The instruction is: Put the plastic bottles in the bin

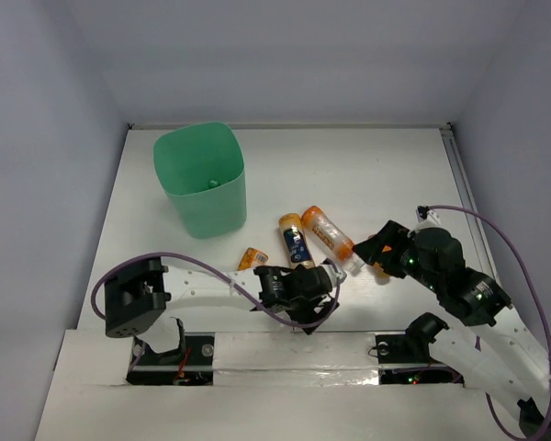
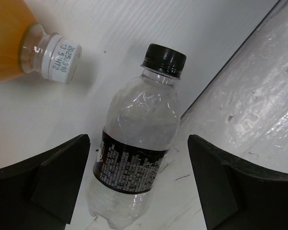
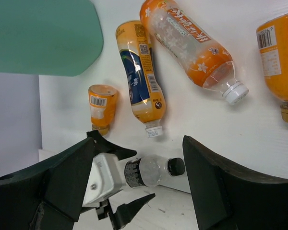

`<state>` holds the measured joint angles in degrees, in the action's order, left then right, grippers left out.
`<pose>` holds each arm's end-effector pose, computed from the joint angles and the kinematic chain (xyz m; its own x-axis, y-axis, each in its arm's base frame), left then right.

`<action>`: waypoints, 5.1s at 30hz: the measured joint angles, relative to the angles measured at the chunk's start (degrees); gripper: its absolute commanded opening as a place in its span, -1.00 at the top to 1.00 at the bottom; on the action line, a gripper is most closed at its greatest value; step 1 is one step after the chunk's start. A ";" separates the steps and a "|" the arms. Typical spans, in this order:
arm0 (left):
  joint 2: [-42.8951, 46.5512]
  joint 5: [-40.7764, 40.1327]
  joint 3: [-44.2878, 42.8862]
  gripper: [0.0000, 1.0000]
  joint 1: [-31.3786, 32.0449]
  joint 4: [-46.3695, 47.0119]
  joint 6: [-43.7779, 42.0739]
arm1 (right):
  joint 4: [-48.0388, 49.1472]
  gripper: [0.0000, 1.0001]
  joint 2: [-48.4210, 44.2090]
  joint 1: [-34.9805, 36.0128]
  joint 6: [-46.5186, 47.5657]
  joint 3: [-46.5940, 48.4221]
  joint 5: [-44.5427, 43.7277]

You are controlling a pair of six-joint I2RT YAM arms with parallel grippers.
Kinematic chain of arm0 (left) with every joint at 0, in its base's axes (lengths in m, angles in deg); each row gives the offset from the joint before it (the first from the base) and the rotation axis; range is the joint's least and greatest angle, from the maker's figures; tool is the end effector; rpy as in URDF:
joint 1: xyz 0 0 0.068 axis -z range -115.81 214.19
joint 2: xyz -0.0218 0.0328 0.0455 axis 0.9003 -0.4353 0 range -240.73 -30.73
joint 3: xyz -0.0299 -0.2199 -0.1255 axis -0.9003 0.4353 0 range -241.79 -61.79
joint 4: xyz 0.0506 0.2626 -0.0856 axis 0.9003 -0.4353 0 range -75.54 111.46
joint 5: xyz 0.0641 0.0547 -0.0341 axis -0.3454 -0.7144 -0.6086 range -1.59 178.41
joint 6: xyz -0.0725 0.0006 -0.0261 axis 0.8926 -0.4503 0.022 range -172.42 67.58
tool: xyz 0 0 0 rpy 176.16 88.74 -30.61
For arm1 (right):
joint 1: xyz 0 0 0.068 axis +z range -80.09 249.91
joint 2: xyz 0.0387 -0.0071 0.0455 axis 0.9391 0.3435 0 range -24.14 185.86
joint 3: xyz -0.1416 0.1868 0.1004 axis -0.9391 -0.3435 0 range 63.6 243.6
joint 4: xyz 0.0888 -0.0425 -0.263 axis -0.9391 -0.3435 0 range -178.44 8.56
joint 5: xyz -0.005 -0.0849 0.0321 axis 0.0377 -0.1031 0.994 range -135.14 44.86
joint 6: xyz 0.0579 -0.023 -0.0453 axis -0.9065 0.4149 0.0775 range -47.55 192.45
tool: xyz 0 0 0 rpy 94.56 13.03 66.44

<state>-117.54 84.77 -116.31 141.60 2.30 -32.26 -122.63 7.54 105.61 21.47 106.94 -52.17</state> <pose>0.0803 -0.3404 0.1584 -0.4927 0.6281 -0.6023 0.8474 0.5036 -0.1682 0.1508 0.0986 0.2863 -0.6349 0.4934 -0.5946 0.0008 0.7700 0.6380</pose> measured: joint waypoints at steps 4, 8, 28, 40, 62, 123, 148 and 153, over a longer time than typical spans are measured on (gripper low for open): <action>-3.45 -0.09 0.20 -0.39 0.00 0.13 -0.20 | 0.04 -0.59 0.09 0.00 0.46 0.00 1.84; -5.84 -0.15 0.24 -0.06 0.48 0.22 -0.17 | 0.02 -0.31 0.79 0.00 1.66 -0.26 3.91; 24.20 -9.62 -27.02 0.22 -23.52 -13.18 3.04 | 5.95 -0.02 27.34 0.90 16.96 7.98 13.64; 16.65 -6.21 -40.52 0.19 -54.73 -9.86 -0.85 | 9.81 -0.66 50.53 7.10 23.54 17.70 12.94; 18.10 -5.88 -24.57 -0.58 -62.12 2.89 -3.85 | 12.26 -0.48 69.68 10.21 26.16 24.17 9.11; 37.13 7.82 16.65 -0.60 -38.45 -7.10 16.33 | 15.17 -0.27 89.74 15.87 14.32 88.67 -4.31; 10.78 -2.05 15.04 -0.55 -33.99 -0.46 12.68 | 22.34 -0.89 33.27 4.57 23.74 9.01 -1.84; 6.19 -2.60 13.55 0.05 -33.99 0.79 11.67 | 19.69 -0.90 38.69 -0.04 29.99 13.00 2.75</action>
<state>-111.35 82.17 -102.76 107.61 3.09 -20.58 -102.94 46.23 105.57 51.45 119.94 -49.41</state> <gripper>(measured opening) 0.575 0.946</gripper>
